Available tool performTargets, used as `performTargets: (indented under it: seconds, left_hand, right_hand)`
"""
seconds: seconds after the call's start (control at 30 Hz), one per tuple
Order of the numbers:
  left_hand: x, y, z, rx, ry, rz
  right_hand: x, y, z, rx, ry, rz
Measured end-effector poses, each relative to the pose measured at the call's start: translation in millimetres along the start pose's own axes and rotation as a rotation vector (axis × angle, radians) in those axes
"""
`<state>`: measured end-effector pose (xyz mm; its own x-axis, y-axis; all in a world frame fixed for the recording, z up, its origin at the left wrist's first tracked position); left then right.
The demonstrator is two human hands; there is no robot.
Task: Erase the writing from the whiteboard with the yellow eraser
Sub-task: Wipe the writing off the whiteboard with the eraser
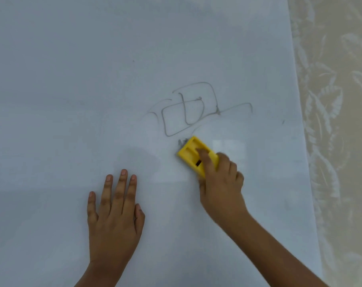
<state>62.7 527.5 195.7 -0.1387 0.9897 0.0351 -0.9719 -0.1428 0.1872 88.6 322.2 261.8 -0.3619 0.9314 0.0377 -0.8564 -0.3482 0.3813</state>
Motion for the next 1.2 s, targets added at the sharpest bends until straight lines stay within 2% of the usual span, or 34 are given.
performTargets:
  seconds: [0.07, 0.1, 0.17, 0.23, 0.3, 0.37, 0.47, 0.53, 0.6, 0.63, 0.77, 0.87, 0.97, 1.07, 1.13, 1.2]
  left_hand:
    - [-0.3, 0.5, -0.5, 0.005, 0.0, -0.002]
    - [-0.6, 0.7, -0.8, 0.007, -0.002, -0.007]
    - [-0.2, 0.8, -1.2, 0.004, 0.004, -0.01]
    - [-1.1, -0.3, -2.1, 0.004, 0.009, -0.004]
    - [-1.7, -0.8, -1.8, -0.002, 0.009, -0.007]
    - [-0.1, -1.0, -1.2, -0.007, 0.012, -0.004]
    - [-2.0, -0.1, -0.3, -0.018, 0.011, 0.004]
    - [-2.0, 0.3, -0.1, -0.019, 0.011, 0.018]
    - [-2.1, -0.6, -1.4, -0.02, 0.014, 0.014]
    - [-2.5, -0.9, -1.8, -0.023, 0.014, 0.008]
    - [-3.3, -0.1, -1.9, -0.01, 0.032, 0.005]
    - [-6.0, 0.7, -1.8, -0.014, 0.034, 0.007]
    - [-5.0, 0.2, -1.2, -0.023, 0.027, 0.023]
    - [-3.9, -3.8, -0.9, -0.034, 0.038, 0.039]
    - [-3.4, -5.7, -1.0, -0.047, 0.049, 0.034]
    - [-2.4, -6.3, -0.6, -0.058, 0.059, 0.026]
  right_hand:
    - [-16.9, -1.5, -15.9, 0.028, 0.042, -0.029]
    - [-31.0, 1.8, -13.7, 0.052, -0.005, -0.023]
    - [-61.4, 10.1, 9.3, 0.093, -0.225, 0.004]
    - [-84.0, 22.3, 43.3, 0.078, -0.469, 0.158]
    - [-79.8, 30.8, 71.1, 0.062, -0.548, 0.266]
    - [-44.9, 31.0, 75.3, 0.067, -0.417, 0.136]
    - [11.8, 15.4, 39.0, -0.014, -0.018, -0.005]
    - [20.3, 7.6, 14.8, -0.019, 0.219, -0.033]
    - [-2.5, 11.4, 23.3, -0.012, 0.293, -0.077]
    - [-17.9, 16.5, 37.4, -0.025, 0.22, -0.072]
    - [-61.9, 39.1, 112.0, -0.096, -0.275, 0.081]
    - [-34.8, 40.2, 140.0, -0.105, -0.366, 0.203]
    - [26.2, 28.3, 128.4, -0.109, -0.215, 0.082]
    - [79.8, 14.2, 83.1, -0.163, 0.045, -0.018]
    - [92.4, 9.7, 57.9, -0.151, 0.276, -0.044]
    - [78.5, 14.9, 63.9, -0.127, 0.454, -0.083]
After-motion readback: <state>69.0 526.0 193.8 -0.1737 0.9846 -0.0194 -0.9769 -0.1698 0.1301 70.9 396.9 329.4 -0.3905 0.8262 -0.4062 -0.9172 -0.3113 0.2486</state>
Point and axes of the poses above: each hand's wrist, its own z-axis towards the middle knuckle, its own y-axis out of the back of the hand, x = y × z, the point moved 1 cm from there along z, towards the middle knuckle, and after that the axes turned 12 degrees about x, right-handed, at the moved point
